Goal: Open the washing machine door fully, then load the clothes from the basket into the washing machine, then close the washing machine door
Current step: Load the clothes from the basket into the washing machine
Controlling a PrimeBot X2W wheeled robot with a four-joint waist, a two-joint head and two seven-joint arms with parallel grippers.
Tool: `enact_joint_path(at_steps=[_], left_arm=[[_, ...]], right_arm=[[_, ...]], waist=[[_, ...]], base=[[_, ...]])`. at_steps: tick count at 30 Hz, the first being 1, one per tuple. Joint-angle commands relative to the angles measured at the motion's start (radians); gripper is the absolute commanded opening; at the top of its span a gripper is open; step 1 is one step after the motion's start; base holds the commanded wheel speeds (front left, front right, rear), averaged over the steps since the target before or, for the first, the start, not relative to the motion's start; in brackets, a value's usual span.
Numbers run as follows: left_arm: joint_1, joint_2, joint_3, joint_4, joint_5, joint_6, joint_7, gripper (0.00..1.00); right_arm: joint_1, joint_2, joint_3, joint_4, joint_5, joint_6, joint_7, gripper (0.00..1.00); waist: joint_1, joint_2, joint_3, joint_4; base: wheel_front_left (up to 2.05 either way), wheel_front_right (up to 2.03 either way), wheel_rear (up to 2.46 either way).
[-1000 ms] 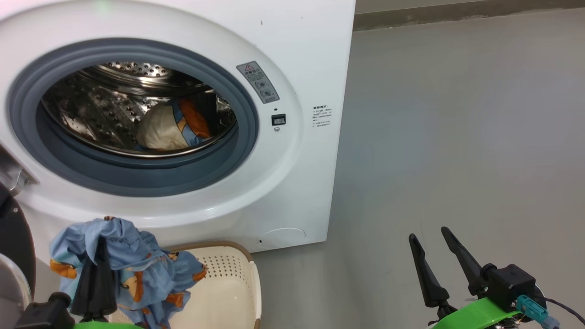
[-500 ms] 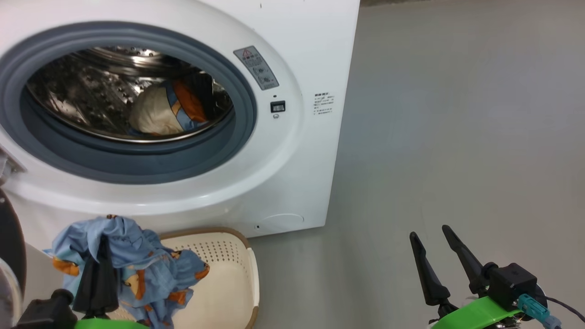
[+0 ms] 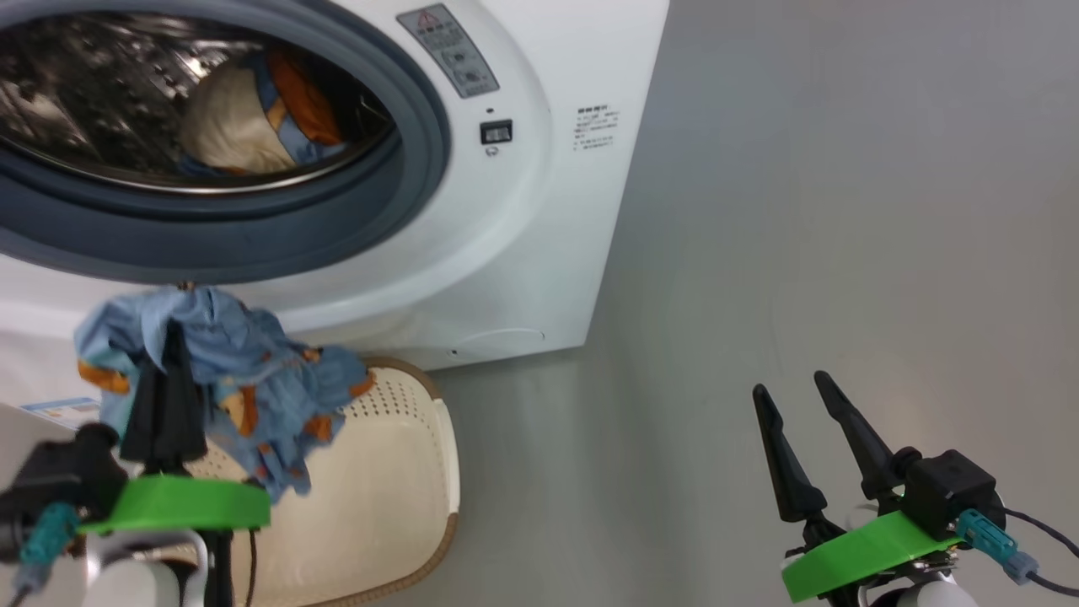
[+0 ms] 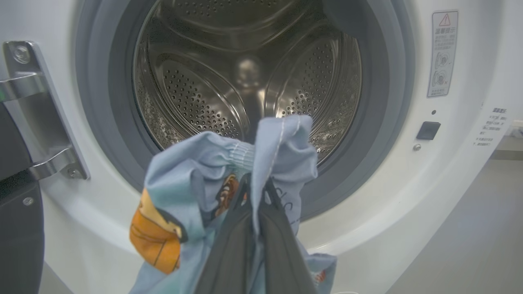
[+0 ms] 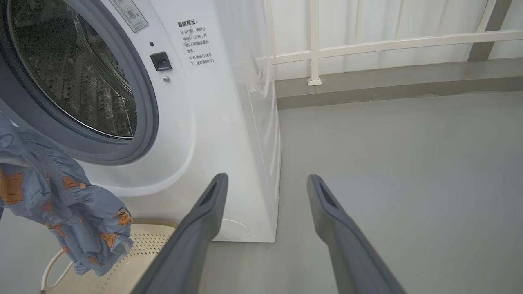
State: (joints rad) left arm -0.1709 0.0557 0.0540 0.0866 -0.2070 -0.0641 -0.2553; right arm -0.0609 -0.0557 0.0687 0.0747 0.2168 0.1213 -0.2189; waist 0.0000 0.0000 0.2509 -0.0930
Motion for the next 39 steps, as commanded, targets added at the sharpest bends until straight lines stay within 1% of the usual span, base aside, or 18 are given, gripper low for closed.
enact_joint_path(at_steps=[1,6,10,20,25,33,39], left_arm=[[-0.052,0.028,0.04,-0.013,0.01,-0.004,-0.006,0.0],[-0.153,0.059,0.045,0.039,0.023,-0.01,-0.006,0.0],[-0.247,0.093,0.04,0.111,0.034,-0.016,-0.003,0.0],[-0.508,0.193,0.038,0.28,0.043,-0.024,0.07,0.0],[-0.596,0.226,0.041,0.378,0.035,-0.027,0.083,0.0],[-0.725,0.285,0.047,0.518,0.025,-0.029,0.125,0.0],[-0.844,0.325,0.016,0.595,0.037,-0.039,0.154,0.0]], right_arm=[[-0.027,0.003,0.031,-0.02,-0.008,0.009,-0.013,1.0],[-0.056,0.004,0.045,-0.006,-0.003,0.009,-0.024,1.0],[-0.075,0.005,0.056,0.007,0.003,0.009,-0.031,1.0],[-0.122,0.005,0.115,0.043,0.021,0.009,-0.04,1.0],[-0.136,0.005,0.126,0.052,0.037,0.009,-0.042,1.0],[-0.149,0.005,0.124,0.034,0.049,0.009,-0.043,1.0],[-0.158,0.005,0.133,0.024,0.062,0.009,-0.043,1.0]], waist=[[0.0,0.0,0.051,-0.028],[0.0,0.0,0.088,-0.061],[0.0,0.0,0.114,-0.087],[0.0,0.0,0.18,-0.169],[0.0,0.0,0.217,-0.202],[0.0,0.0,0.297,-0.227],[0.0,0.0,0.355,-0.23]], base=[[0.0,0.0,0.0],[0.0,0.0,0.0],[0.0,0.0,0.0],[0.0,0.0,0.0],[0.0,0.0,0.0],[0.0,0.0,0.0],[0.0,0.0,0.0]])
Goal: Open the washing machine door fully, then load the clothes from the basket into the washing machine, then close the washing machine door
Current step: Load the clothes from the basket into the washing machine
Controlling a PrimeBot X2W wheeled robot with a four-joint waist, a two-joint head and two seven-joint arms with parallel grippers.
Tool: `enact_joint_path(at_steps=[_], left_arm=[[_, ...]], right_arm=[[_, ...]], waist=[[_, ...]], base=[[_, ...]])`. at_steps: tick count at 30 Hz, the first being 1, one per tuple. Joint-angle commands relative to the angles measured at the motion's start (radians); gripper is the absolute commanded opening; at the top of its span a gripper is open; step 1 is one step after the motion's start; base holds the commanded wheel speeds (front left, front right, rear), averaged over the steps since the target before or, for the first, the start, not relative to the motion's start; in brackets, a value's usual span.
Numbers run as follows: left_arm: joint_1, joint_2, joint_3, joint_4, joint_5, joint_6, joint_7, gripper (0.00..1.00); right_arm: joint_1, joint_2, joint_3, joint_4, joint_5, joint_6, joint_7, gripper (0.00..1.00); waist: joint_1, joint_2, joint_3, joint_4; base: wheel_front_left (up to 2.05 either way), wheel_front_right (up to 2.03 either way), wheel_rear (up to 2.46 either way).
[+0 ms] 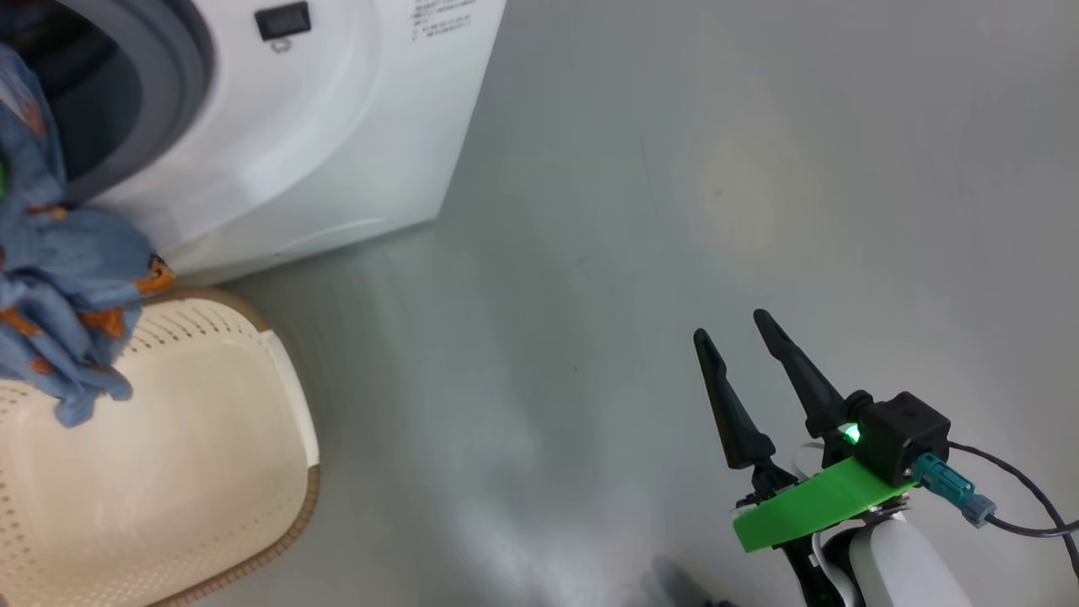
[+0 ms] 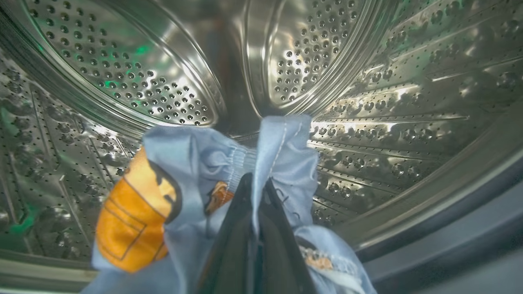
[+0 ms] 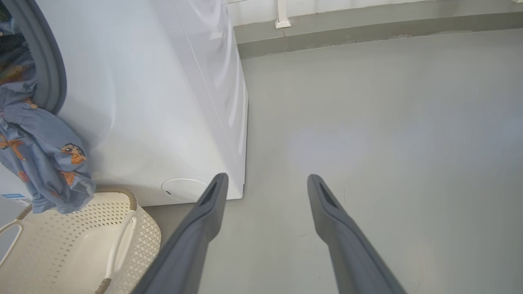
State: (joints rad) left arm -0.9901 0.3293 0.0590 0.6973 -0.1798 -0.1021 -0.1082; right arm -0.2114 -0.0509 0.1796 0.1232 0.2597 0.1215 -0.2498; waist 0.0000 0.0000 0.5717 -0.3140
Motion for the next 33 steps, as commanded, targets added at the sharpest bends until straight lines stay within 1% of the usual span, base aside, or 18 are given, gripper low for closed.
enact_joint_path(at_steps=[1,6,13,22,25,28,33], left_arm=[[-0.044,0.055,0.003,-0.007,0.014,-0.003,0.012,0.0],[-0.128,0.067,-0.029,0.04,0.025,-0.007,0.033,0.0],[-0.239,0.077,-0.07,0.093,0.049,-0.009,0.03,0.0],[-0.389,0.089,-0.137,0.232,0.057,-0.02,0.237,0.0],[-0.422,0.094,-0.148,0.25,0.06,-0.02,0.249,0.0],[-0.446,0.103,-0.165,0.242,0.079,-0.006,0.193,0.0],[-0.476,0.123,-0.21,0.206,0.133,0.017,-0.011,0.0]], right_arm=[[-0.01,0.001,0.023,-0.026,0.022,0.009,-0.012,1.0],[-0.027,0.001,0.035,-0.031,0.034,0.009,-0.012,1.0],[-0.039,0.001,0.051,-0.027,0.055,0.009,-0.012,1.0],[-0.041,0.001,0.064,-0.024,0.061,0.009,-0.012,1.0],[-0.042,0.001,0.068,-0.023,0.064,0.009,-0.012,1.0],[-0.043,0.001,0.072,-0.024,0.068,0.009,-0.012,1.0],[-0.047,0.001,0.076,-0.024,0.073,0.009,-0.012,1.0]], waist=[[0.0,0.0,0.045,-0.009],[0.0,0.0,0.086,-0.01],[0.0,0.0,0.13,-0.014],[0.0,0.0,0.153,-0.021],[0.0,0.0,0.157,-0.023],[0.0,0.0,0.161,-0.025],[0.0,0.0,0.169,-0.028]], base=[[0.0,0.0,0.0],[0.0,0.0,0.0],[0.0,0.0,0.0],[0.0,0.0,0.0],[0.0,0.0,0.0],[0.0,0.0,0.0],[0.0,0.0,0.0]])
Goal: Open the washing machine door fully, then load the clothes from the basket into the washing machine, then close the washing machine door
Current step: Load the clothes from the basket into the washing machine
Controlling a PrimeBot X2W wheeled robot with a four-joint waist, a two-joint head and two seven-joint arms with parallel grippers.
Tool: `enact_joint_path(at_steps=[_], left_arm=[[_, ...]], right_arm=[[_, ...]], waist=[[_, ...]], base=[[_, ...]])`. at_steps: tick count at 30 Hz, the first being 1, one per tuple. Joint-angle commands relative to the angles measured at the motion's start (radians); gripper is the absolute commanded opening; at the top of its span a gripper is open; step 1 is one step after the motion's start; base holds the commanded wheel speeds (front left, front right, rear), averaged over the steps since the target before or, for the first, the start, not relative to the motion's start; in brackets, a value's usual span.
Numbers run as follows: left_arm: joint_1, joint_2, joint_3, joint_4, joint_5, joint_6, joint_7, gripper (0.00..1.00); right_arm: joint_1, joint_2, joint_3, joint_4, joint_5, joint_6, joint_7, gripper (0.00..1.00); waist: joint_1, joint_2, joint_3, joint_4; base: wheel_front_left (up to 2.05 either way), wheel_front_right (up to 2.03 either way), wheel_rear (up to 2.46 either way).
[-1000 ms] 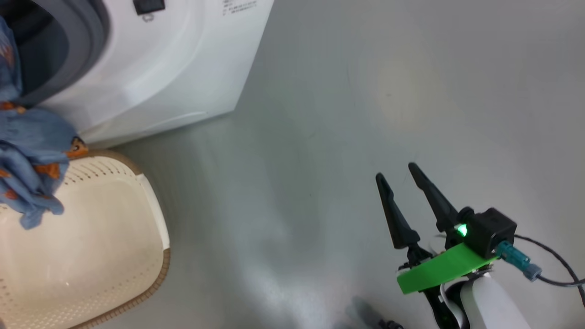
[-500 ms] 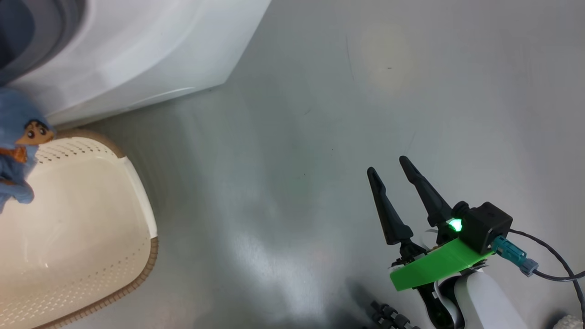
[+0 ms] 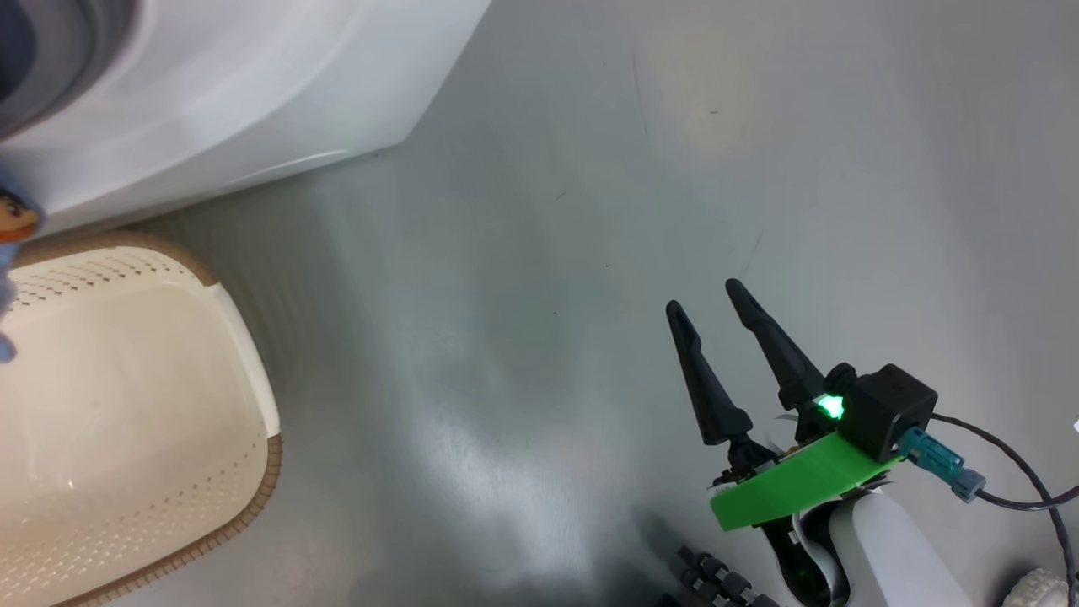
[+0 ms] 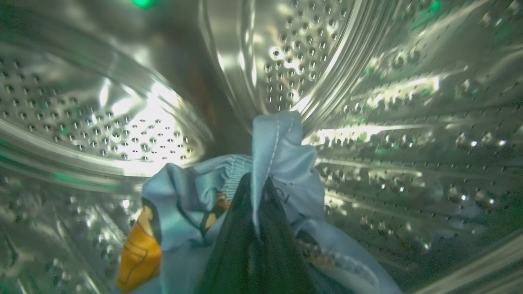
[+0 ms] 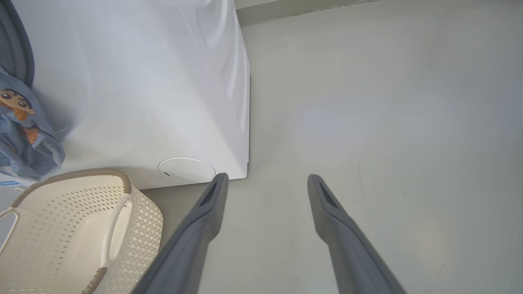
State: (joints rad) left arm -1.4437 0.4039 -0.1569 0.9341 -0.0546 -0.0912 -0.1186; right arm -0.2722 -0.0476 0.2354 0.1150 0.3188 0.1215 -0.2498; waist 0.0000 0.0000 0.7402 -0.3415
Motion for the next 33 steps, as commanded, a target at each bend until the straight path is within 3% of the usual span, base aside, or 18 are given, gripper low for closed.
enact_joint_path(at_steps=[1,5,11,12,13,33], left_arm=[[-0.026,0.05,-0.002,-0.031,0.015,0.008,-0.033,0.0],[-0.039,0.049,-0.032,-0.045,0.038,0.014,-0.116,0.0],[-0.032,0.043,-0.038,-0.047,0.028,0.018,-0.141,0.0],[-0.028,0.039,-0.035,-0.03,0.02,0.02,-0.141,0.29],[-0.025,0.033,-0.03,-0.011,0.012,0.022,-0.14,1.0],[0.007,-0.041,-0.009,0.135,-0.071,0.046,-0.14,1.0]], right_arm=[[0.014,-0.003,0.021,-0.016,0.015,0.009,-0.012,1.0],[0.012,-0.003,0.022,-0.014,0.016,0.009,-0.012,1.0],[0.009,-0.003,0.025,-0.011,0.017,0.009,-0.012,1.0],[0.008,-0.003,0.025,-0.009,0.018,0.009,-0.012,1.0],[0.008,-0.003,0.024,-0.007,0.017,0.009,-0.012,1.0],[-0.018,-0.003,-0.003,0.01,0.006,0.009,-0.012,1.0]], waist=[[0.0,0.0,0.001,-0.001],[0.0,0.0,0.006,-0.003],[0.0,0.0,0.012,-0.001],[0.0,0.0,0.01,0.001],[0.0,0.0,0.008,0.004],[0.0,0.0,-0.051,0.067]], base=[[0.0,0.0,0.0],[0.0,0.0,0.0],[0.0,0.0,0.0],[0.0,0.0,0.0],[0.0,0.0,0.0],[0.0,0.0,0.0]])
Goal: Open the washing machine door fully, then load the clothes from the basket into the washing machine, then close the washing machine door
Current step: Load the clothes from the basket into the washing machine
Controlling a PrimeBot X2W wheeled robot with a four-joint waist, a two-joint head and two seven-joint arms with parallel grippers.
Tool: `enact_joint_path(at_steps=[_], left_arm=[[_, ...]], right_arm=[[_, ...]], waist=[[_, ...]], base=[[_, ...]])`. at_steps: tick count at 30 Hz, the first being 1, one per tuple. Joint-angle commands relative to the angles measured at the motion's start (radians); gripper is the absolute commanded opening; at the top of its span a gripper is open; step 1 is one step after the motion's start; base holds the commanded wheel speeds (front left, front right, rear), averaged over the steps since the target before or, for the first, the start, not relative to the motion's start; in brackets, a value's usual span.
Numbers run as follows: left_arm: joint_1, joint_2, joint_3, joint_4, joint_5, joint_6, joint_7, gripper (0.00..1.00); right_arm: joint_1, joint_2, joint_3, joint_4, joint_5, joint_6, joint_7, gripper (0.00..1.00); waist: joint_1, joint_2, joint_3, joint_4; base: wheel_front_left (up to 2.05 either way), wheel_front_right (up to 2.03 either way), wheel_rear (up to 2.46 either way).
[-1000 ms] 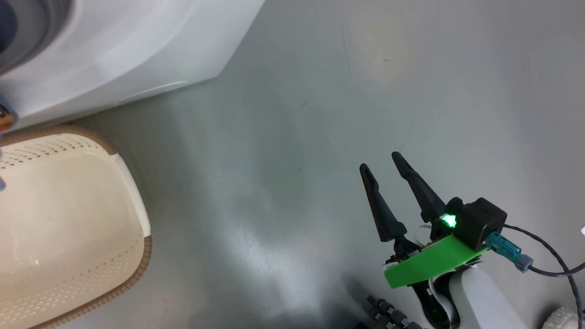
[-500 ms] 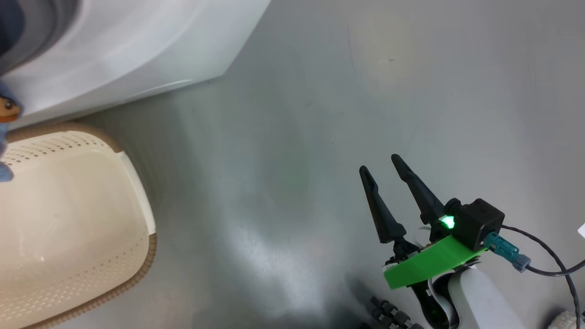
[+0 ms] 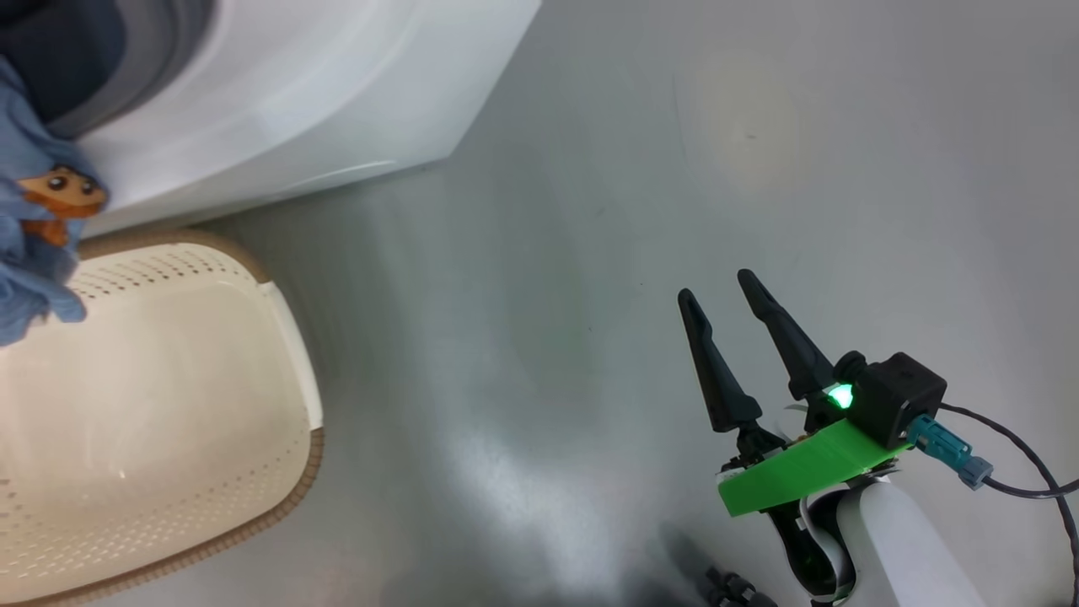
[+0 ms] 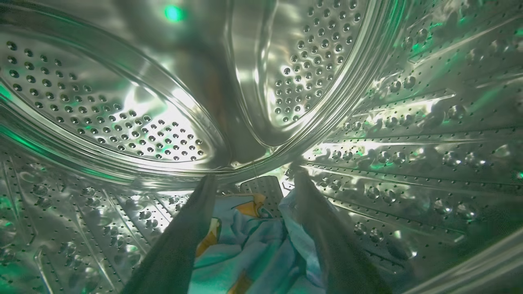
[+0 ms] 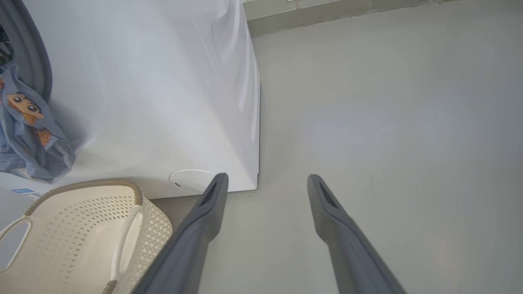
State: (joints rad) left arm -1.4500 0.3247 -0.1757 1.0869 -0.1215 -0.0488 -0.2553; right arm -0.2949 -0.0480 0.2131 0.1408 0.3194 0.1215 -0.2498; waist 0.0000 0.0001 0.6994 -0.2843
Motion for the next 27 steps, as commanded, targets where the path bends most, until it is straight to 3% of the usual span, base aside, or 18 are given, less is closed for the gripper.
enact_joint_path(at_steps=[1,27], left_arm=[[0.019,0.033,0.01,-0.019,-0.007,0.004,-0.004,1.0],[0.414,-0.047,0.035,-0.319,-0.08,0.012,-0.006,1.0]], right_arm=[[0.004,-0.002,0.016,-0.016,0.003,0.009,-0.012,1.0],[0.077,-0.002,-0.064,-0.007,-0.056,0.009,-0.012,1.0]], waist=[[0.0,-0.0001,-0.016,0.014],[0.0,-0.0001,-0.215,0.156]], base=[[0.0,0.0,0.0],[0.0,0.0,0.0]])
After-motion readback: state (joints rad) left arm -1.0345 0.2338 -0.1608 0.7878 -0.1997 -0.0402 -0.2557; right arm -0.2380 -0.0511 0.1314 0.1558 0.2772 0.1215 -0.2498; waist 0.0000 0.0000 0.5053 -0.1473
